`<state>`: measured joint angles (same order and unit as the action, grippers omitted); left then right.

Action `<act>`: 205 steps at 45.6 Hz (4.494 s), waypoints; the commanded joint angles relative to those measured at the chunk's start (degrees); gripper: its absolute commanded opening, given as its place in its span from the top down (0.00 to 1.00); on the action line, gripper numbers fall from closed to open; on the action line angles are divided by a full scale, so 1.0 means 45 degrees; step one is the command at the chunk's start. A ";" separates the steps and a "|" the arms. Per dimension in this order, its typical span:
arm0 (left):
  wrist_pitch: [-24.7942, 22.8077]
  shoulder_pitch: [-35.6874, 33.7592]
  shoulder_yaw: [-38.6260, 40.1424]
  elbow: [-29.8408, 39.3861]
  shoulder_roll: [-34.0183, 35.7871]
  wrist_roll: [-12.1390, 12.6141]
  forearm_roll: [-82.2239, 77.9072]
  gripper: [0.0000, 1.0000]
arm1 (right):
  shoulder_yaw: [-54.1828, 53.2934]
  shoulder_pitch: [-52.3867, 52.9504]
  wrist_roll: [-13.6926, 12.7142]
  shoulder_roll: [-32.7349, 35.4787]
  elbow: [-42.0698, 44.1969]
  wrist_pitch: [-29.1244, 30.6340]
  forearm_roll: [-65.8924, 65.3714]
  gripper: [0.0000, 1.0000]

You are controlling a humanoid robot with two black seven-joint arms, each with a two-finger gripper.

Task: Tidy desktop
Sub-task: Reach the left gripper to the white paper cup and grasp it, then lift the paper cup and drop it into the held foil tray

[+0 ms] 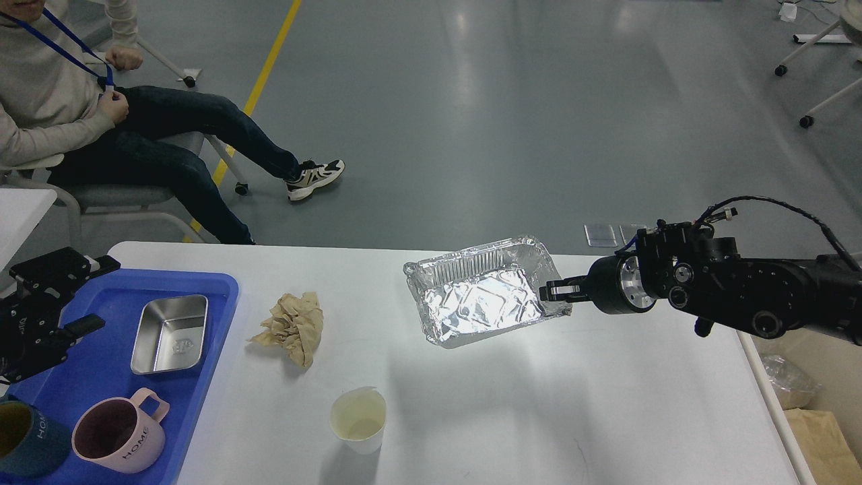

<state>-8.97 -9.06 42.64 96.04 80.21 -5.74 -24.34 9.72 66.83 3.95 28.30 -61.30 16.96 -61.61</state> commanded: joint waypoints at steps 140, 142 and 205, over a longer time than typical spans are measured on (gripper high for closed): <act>-0.3123 -1.0425 -0.6565 0.0416 -0.2296 -0.1166 -0.9630 1.00 | -0.0070 -0.0085 0.0137 -0.0860 0.0379 0.0001 0.1133 1.00; -0.3142 -1.0991 -0.6565 0.0377 -0.2374 -0.1146 -0.9396 1.00 | -0.0090 -0.0065 0.0137 -0.0879 0.0379 0.0001 0.1133 1.00; -0.2421 -1.3768 -0.9240 -0.8764 -1.4385 0.0319 -0.8536 0.37 | -0.0402 0.0052 0.0177 -0.0977 0.0203 0.0001 0.1133 1.00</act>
<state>-21.83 -71.18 0.97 57.55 16.96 -4.42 -62.98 8.05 67.06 4.73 24.01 -60.37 16.96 -56.51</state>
